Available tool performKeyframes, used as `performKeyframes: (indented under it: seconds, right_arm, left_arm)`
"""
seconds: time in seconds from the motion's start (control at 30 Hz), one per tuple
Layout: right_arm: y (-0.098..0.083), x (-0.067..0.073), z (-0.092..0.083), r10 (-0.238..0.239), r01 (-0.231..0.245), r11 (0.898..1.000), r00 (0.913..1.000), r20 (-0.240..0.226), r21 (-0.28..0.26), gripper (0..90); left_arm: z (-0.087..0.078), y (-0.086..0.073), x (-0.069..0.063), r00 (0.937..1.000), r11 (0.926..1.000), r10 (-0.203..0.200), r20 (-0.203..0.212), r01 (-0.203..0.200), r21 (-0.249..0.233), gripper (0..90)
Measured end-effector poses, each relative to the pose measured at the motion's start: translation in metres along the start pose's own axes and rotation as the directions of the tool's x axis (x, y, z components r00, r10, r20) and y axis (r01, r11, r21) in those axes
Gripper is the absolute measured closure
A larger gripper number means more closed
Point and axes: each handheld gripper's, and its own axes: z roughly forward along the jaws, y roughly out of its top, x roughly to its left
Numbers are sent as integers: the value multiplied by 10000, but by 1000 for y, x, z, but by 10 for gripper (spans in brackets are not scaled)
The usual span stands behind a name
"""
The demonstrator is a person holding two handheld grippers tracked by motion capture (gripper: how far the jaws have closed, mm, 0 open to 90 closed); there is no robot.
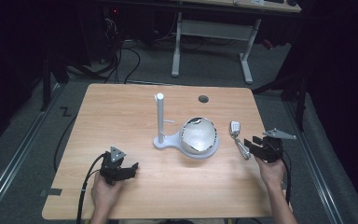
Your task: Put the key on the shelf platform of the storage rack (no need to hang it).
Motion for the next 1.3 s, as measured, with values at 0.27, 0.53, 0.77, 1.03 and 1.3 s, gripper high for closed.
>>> performKeyframes:
  seconds: [0.27,0.53,0.77,1.03,1.3]
  right_arm:
    - [12,3,8,-68,68,10000,9999,-90,2,553]
    - [20,5,20,-123,126,9997,9999,-112,231,553]
    - [18,3,35,40,-32,9982,9999,-141,601,549]
    - [14,0,50,147,-146,9948,9999,0,1006,546]
    - [9,1,64,33,-65,9887,9998,215,1497,551]
  left_arm:
    - [0,0,0,10000,10000,0,-1,0,-2,222]
    - [0,0,0,10000,10000,-1,-1,1,0,222]
    - [0,0,0,10000,10000,2,1,-2,1,222]
    - [0,0,0,10000,10000,1,2,-1,0,222]
    - [0,0,0,10000,10000,-11,1,11,-7,222]
